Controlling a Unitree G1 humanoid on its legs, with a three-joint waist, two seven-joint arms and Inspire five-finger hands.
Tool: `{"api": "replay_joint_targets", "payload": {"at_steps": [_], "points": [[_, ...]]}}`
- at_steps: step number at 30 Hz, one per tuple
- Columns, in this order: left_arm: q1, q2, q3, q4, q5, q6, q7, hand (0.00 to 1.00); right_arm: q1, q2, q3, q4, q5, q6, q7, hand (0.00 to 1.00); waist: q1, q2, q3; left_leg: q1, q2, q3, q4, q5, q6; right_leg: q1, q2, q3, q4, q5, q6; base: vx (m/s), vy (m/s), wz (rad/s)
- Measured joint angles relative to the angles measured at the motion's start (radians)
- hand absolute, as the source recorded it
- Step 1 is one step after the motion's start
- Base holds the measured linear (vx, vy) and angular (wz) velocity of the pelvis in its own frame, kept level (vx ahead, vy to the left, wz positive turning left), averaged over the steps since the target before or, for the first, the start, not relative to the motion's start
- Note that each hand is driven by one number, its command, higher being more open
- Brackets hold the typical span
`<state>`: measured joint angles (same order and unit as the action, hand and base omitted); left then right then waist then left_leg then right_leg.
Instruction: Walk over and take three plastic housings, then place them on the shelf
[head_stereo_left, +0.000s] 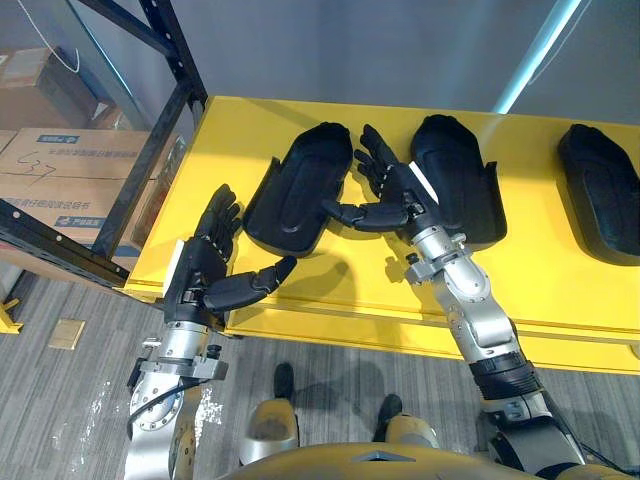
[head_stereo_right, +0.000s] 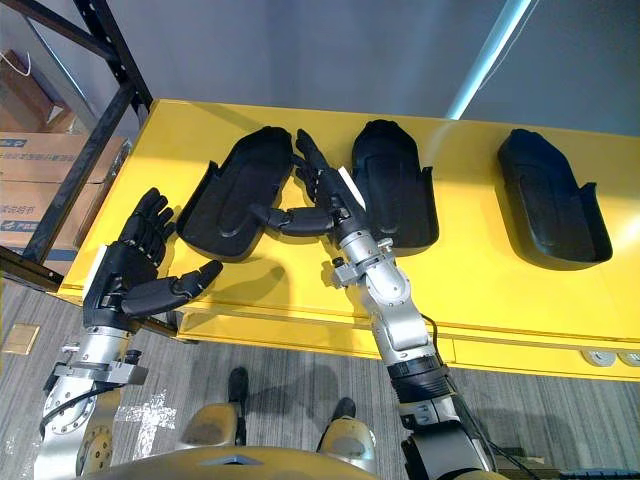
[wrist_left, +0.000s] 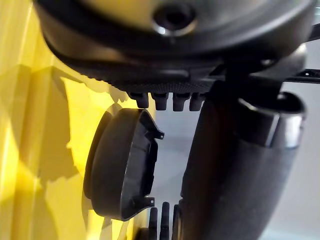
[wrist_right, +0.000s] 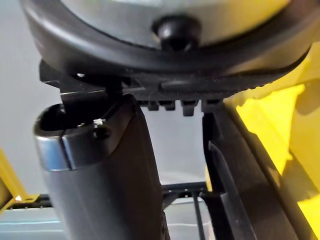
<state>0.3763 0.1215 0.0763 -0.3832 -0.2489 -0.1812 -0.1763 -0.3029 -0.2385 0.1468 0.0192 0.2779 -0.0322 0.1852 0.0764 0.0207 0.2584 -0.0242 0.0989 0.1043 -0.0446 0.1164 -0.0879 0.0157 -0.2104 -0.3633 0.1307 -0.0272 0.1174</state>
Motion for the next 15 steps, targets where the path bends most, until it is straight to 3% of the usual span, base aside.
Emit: {"api": "replay_joint_targets", "payload": {"at_steps": [15], "points": [[-0.027,0.013,-0.024,0.0,0.027,0.003,0.045,1.0,-0.048,0.0,0.034,0.067,-0.039,0.028,0.075,1.0,0.0,0.01,0.009,-0.001,0.0,0.011,0.009,-0.004,-0.001,-0.018,-0.007,0.012,0.027,-0.011,-0.001,-0.01,-0.004,-0.01]]}}
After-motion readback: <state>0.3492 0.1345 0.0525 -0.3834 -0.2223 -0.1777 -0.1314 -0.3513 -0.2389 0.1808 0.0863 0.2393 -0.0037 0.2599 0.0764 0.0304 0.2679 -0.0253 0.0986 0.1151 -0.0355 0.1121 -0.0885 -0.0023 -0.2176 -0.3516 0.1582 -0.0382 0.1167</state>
